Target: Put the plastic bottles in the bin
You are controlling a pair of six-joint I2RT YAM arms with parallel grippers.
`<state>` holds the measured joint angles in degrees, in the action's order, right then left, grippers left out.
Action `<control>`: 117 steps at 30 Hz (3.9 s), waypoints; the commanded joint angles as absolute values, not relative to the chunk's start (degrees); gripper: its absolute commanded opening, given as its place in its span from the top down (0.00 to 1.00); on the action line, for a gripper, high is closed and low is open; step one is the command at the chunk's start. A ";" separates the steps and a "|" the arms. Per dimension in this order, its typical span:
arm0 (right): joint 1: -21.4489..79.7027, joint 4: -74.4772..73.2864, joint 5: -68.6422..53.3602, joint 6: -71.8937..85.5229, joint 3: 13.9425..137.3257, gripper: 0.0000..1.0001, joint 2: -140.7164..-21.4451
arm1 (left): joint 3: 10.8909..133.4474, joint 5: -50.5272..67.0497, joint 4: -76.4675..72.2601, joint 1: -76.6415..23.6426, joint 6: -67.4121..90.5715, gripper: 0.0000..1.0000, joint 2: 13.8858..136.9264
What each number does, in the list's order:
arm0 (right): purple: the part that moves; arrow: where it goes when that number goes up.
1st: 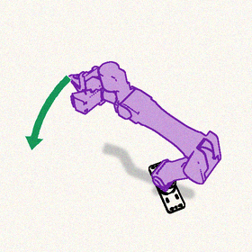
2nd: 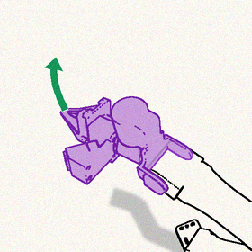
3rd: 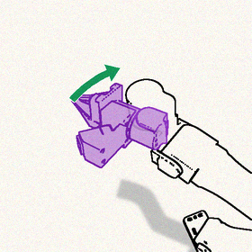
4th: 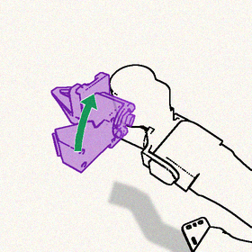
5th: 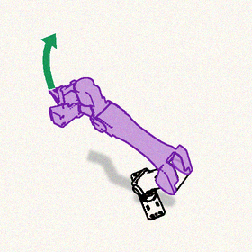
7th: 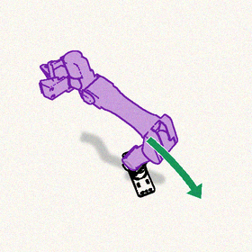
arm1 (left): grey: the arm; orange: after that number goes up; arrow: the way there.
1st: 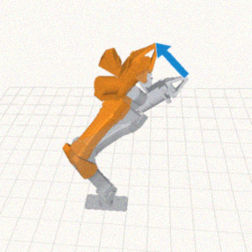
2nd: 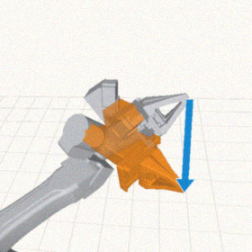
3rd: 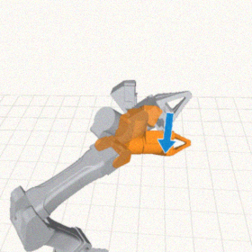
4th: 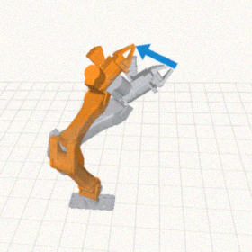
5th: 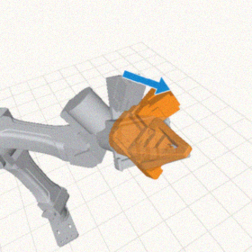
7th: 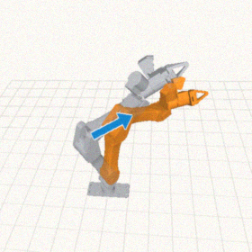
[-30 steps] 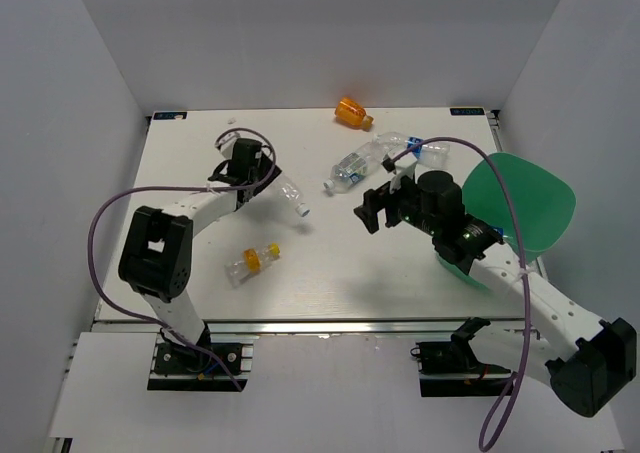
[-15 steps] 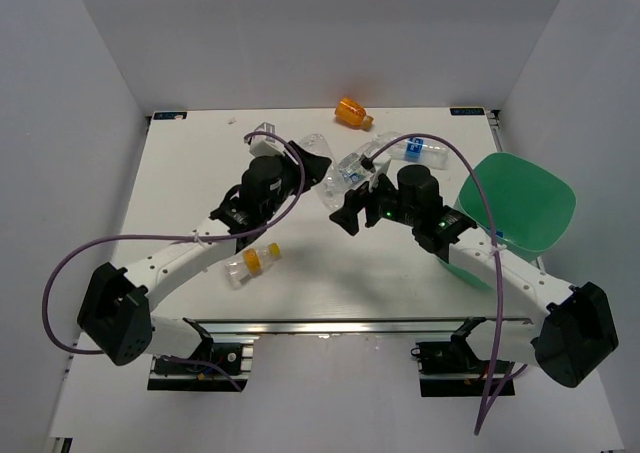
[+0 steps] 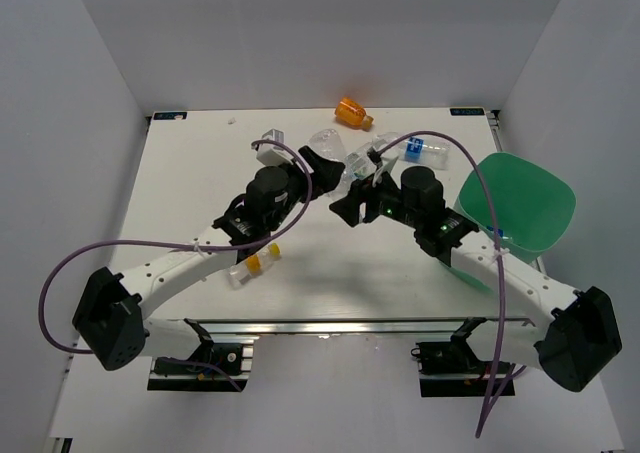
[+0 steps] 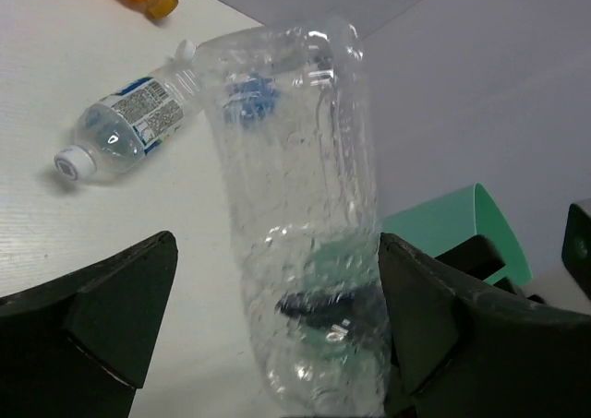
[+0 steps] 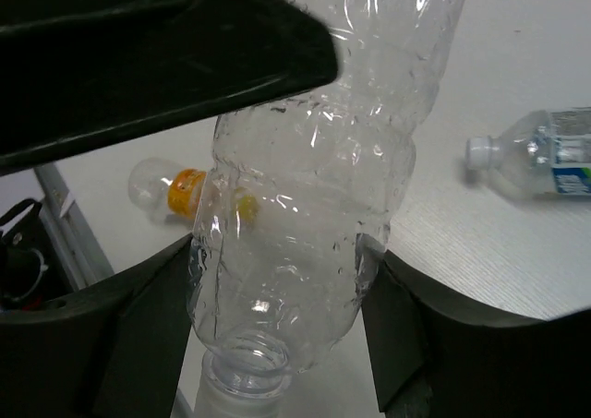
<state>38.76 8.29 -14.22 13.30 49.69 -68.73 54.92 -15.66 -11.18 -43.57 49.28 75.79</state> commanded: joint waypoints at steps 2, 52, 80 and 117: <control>38.67 3.99 4.41 15.73 51.94 0.84 -62.06 | 57.30 -22.39 -4.24 -44.56 46.15 0.02 69.10; 37.79 -17.32 22.95 5.10 74.00 0.11 -69.07 | 48.43 -22.33 40.35 -35.23 76.97 0.02 67.85; 37.71 -13.62 22.06 2.90 66.36 0.11 -69.96 | 39.56 -34.37 44.83 -43.16 96.68 0.02 67.06; 37.62 -13.45 21.18 -1.67 65.92 0.11 -72.25 | 39.90 -34.37 31.99 -24.35 84.56 0.02 76.63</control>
